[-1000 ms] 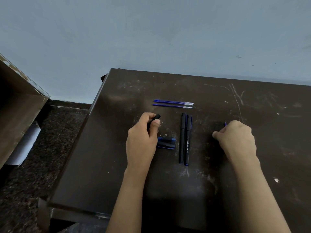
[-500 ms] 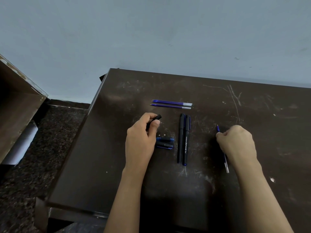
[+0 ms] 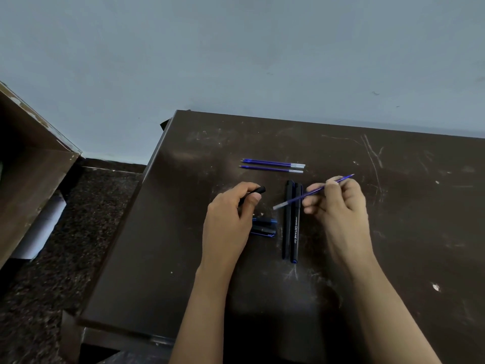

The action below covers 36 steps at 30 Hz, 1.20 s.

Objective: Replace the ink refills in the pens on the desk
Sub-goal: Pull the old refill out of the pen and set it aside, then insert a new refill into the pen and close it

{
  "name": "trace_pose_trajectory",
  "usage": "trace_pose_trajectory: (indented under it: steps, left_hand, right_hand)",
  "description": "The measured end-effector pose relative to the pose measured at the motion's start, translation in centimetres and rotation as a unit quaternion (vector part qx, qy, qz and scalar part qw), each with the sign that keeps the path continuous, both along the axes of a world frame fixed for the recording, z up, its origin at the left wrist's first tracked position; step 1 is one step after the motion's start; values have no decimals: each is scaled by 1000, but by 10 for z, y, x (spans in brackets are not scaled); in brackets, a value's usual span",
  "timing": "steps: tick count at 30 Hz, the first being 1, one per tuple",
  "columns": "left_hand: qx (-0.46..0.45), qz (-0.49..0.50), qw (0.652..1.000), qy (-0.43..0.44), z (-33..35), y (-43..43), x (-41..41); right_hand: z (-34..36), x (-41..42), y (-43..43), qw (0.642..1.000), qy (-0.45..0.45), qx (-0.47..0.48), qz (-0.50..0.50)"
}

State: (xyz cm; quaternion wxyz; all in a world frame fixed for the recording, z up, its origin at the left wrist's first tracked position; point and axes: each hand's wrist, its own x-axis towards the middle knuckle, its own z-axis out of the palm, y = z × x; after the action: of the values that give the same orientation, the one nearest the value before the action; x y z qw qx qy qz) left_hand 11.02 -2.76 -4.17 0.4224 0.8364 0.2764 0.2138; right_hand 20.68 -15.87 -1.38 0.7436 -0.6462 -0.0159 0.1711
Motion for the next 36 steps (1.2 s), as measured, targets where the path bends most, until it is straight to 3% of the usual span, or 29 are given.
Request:
trace_pose_trajectory:
  steps: [4, 10, 20, 22, 26, 30, 33, 36]
  left_hand:
    - [22, 10, 1000, 8, -3, 3, 1]
    - [30, 0, 999, 12, -2, 2, 1]
    - [40, -25, 999, 12, -5, 0, 2]
    - [35, -31, 999, 2, -5, 0, 2]
    - [7, -28, 999, -28, -2, 0, 0]
    - [9, -24, 999, -36, -3, 0, 1]
    - [3, -19, 999, -30, -4, 0, 1]
    - [4, -19, 999, -26, -4, 2, 1]
  right_hand:
    - [3, 0, 1, 996, 0, 87, -5]
    - [6, -5, 7, 994, -41, 96, 9]
    - [1, -9, 12, 991, -101, 8, 88]
    - [-1, -10, 15, 984, -125, -45, 120]
    - [-7, -11, 15, 938, -215, -219, 162]
    - [-15, -13, 16, 846, -339, -337, 238]
    - [-19, -19, 21, 800, -351, -389, 290]
    - [-18, -22, 23, 781, -345, -421, 307]
